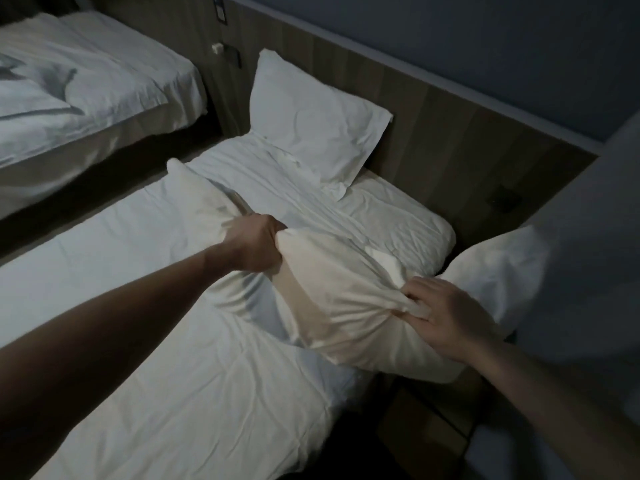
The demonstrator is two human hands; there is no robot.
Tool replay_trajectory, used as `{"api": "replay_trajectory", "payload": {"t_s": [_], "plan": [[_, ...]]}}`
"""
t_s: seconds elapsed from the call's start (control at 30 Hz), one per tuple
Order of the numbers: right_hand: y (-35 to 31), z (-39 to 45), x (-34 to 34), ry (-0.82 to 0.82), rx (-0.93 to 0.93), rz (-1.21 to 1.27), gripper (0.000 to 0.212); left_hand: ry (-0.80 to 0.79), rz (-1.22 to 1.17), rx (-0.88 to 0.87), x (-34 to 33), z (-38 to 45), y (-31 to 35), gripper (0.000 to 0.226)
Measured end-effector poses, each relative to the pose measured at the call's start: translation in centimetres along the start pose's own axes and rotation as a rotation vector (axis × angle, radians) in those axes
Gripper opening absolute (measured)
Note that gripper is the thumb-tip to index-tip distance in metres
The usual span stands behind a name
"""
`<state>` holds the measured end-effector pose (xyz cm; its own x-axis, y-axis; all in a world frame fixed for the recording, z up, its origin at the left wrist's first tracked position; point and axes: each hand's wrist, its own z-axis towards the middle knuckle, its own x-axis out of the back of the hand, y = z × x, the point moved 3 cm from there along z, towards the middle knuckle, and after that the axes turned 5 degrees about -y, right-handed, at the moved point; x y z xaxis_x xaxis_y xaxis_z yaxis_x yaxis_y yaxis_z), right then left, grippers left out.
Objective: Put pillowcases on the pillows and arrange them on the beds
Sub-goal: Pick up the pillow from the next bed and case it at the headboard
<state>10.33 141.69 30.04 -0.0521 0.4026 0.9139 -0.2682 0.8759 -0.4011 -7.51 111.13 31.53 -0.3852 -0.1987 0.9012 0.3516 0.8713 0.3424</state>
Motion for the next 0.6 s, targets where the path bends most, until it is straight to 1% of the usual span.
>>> {"api": "replay_trajectory", "payload": {"t_s": [0.13,0.2,0.27,0.37,0.47,0.53,0.6], "plan": [[0.1,0.6,0.9,0.079,-0.101,0.028,0.028,0.053,-0.020,0.003,2.8,0.7,1.7,0.030],[0.9,1.1,1.8,0.119,-0.190,0.053,0.037,0.080,-0.071,-0.007,4.0,1.2,2.7,0.025],[1.9,1.5,2.7,0.110,-0.291,0.064,0.050,0.096,-0.111,-0.006,5.1,1.8,3.8,0.027],[3.7,2.5,3.9,0.010,-0.391,0.028,0.081,0.094,-0.098,0.010,6.1,3.4,5.4,0.024],[6.0,4.1,5.0,-0.127,-0.465,0.039,0.109,0.126,-0.077,-0.002,7.0,5.6,7.0,0.033],[8.3,5.4,5.5,-0.195,-0.498,0.028,0.117,0.147,-0.078,-0.002,7.5,7.7,7.8,0.033],[10.9,7.2,6.0,-0.230,-0.513,-0.020,0.119,0.169,-0.086,0.017,7.8,10.2,8.4,0.033]]}}
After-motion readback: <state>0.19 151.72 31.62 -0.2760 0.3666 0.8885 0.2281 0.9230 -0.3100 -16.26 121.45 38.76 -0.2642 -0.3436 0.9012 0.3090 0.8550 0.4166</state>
